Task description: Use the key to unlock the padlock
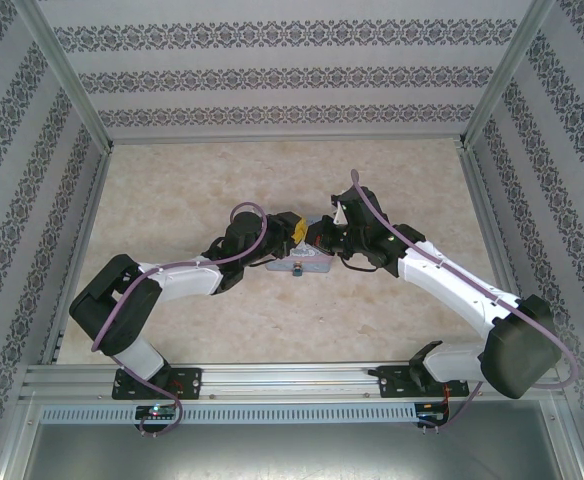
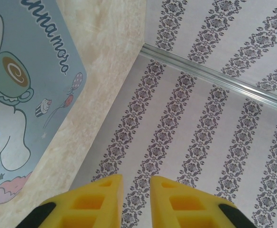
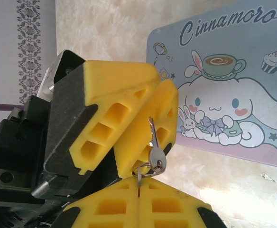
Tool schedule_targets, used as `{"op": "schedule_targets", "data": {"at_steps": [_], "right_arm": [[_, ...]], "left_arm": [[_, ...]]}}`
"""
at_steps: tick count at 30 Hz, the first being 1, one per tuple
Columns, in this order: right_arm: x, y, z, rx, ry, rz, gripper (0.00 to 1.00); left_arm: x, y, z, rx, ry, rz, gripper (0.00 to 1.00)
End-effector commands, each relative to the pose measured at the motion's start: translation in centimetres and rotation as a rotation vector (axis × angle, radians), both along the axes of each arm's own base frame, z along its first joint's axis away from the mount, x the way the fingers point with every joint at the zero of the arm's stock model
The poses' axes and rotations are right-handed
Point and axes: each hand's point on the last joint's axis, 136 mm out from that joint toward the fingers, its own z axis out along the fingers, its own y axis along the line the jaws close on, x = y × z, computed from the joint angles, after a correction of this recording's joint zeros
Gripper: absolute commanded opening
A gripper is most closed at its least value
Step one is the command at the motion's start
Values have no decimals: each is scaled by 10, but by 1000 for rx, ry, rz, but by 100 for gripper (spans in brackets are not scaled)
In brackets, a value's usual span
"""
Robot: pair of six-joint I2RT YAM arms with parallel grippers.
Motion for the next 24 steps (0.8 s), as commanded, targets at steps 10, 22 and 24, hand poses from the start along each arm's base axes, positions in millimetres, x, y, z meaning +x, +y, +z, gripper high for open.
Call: {"op": "schedule_targets", "data": {"at_steps": [10, 22, 24], "right_arm": [[9, 0, 19, 48, -32, -20, 0], [18, 7, 32, 74, -46, -10, 0], [19, 9, 35, 80, -48, -11, 0]], "left_arm": [[-6, -6, 4, 5, -18, -14, 29], [-7, -13, 3, -8, -12, -30, 51], [-6, -14, 3, -12, -12, -31, 53]]}}
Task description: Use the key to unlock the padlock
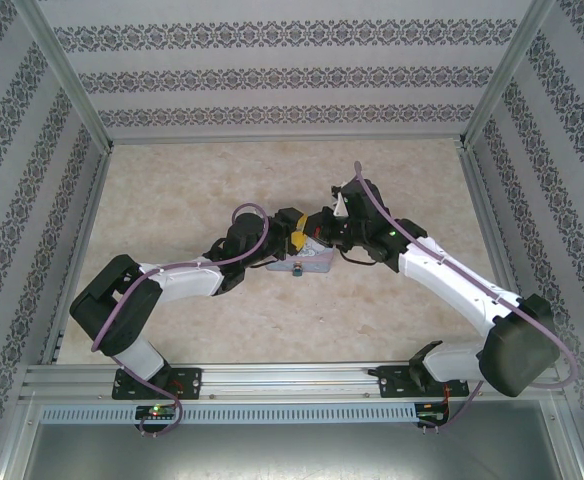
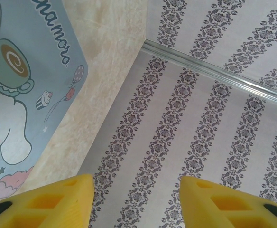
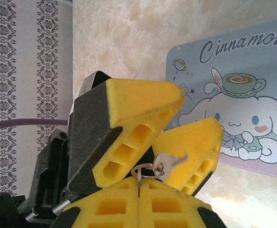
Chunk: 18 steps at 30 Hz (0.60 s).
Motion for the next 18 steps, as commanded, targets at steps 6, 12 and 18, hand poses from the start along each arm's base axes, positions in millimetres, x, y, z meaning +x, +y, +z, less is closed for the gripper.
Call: {"op": "schedule_targets", "data": {"at_steps": [6, 12, 18], "right_arm": [[9, 11, 13, 48, -12, 8, 0], [7, 15, 3, 42, 6, 15, 0], [7, 15, -6, 38, 20, 11, 0]], "left_arm": [[1, -14, 10, -48, -23, -19, 59], [6, -15, 20, -115, -47, 2, 65], [8, -11, 29, -158, -70, 33, 65]]}}
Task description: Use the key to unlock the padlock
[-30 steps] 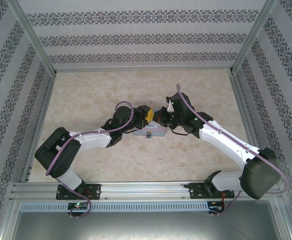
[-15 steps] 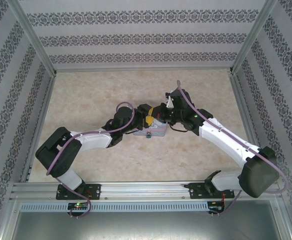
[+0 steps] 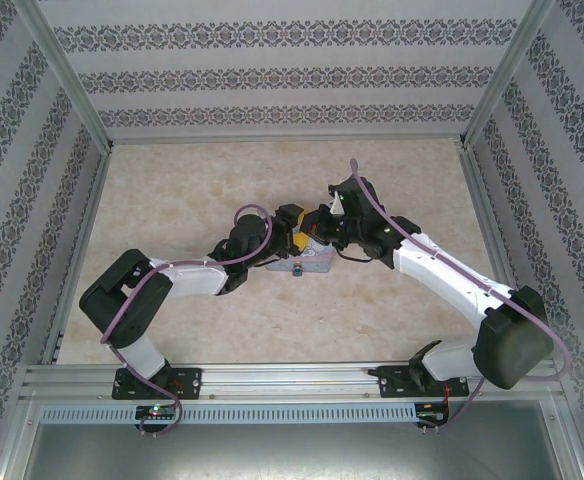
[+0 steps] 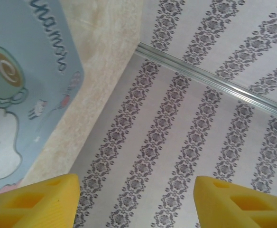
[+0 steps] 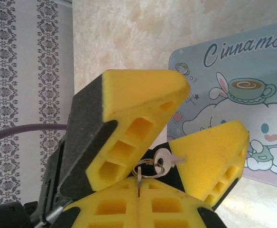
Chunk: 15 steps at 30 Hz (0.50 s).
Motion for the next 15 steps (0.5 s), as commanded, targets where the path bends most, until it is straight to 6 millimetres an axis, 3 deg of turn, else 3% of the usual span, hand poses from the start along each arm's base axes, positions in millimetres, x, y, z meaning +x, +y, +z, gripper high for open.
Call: {"op": "schedule_targets", "data": {"at_steps": [1, 11, 15], "right_arm": [[-1, 8, -1, 22, 2, 16, 0], [-3, 4, -6, 13, 7, 8, 0], [-2, 1, -3, 17, 3, 2, 0]], "left_arm": [[-1, -7, 31, -95, -74, 7, 63], [-4, -4, 27, -75, -71, 6, 46], [-5, -2, 21, -57, -63, 11, 44]]}}
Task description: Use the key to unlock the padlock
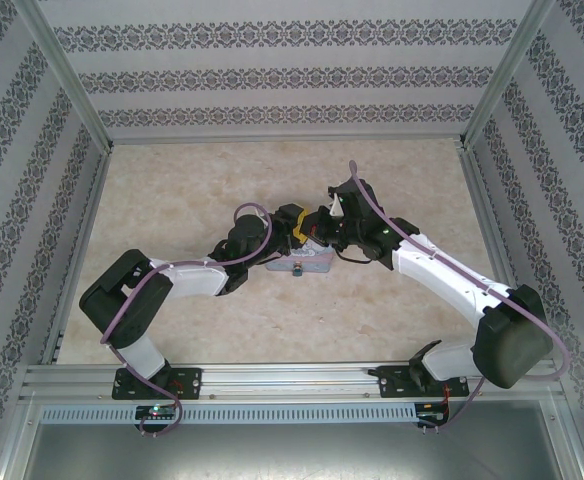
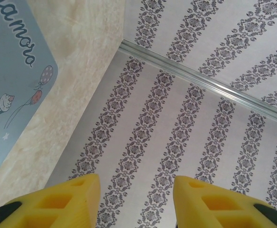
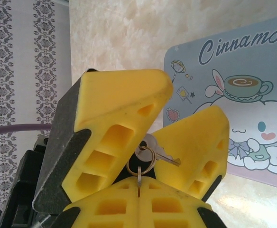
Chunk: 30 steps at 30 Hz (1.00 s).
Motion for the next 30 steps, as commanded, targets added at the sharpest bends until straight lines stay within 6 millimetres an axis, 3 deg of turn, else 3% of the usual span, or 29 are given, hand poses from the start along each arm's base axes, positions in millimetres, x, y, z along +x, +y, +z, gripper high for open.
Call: {"op": "schedule_targets", "data": {"at_steps": [1, 30], "right_arm": [[-1, 1, 4, 19, -10, 2, 0], [-4, -9, 0, 19, -2, -15, 0]], "left_arm": [[-8, -1, 8, -15, -30, -4, 44], [-8, 2, 4, 19, -26, 3, 27]]}}
